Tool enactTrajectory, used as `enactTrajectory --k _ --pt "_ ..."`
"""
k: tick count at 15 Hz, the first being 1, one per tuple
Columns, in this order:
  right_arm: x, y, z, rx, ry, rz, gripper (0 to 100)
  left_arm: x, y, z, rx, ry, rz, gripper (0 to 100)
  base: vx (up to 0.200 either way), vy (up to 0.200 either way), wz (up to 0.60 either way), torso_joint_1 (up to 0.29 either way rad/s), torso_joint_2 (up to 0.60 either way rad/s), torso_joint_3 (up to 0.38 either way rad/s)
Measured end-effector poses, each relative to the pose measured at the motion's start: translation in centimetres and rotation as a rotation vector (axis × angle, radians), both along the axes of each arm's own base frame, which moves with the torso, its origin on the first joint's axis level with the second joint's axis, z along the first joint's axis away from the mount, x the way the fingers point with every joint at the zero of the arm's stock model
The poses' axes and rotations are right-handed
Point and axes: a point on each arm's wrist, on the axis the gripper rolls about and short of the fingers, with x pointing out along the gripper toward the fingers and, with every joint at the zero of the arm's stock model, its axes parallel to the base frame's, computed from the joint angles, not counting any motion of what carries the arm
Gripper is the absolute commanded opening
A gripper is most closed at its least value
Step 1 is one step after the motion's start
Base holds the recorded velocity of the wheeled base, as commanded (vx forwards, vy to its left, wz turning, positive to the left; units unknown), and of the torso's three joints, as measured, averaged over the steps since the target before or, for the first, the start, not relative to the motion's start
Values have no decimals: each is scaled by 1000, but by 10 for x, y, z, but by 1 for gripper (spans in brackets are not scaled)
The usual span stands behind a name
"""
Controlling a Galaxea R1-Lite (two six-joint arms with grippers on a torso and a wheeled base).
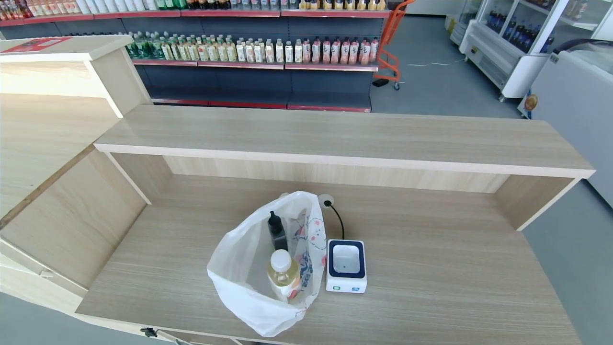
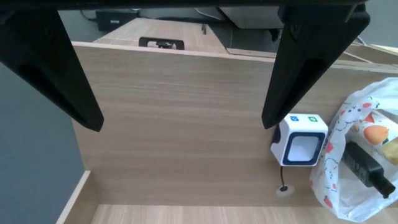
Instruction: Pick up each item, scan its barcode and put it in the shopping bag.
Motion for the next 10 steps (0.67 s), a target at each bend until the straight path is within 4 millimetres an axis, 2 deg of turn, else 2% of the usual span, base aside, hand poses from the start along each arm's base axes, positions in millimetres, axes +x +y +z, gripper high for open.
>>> enactTrajectory --k 2,3,10 --pt "0 0 0 -1 0 -1 100 0 0 0 0 0 -1 100 0 0 0 0 0 0" --pt "0 0 0 0 0 0 0 0 0 0 0 0 0 100 0 0 0 0 0 0" --pt "0 0 0 3 1 0 0 0 0 0 0 0 0 100 0 0 0 0 0 0"
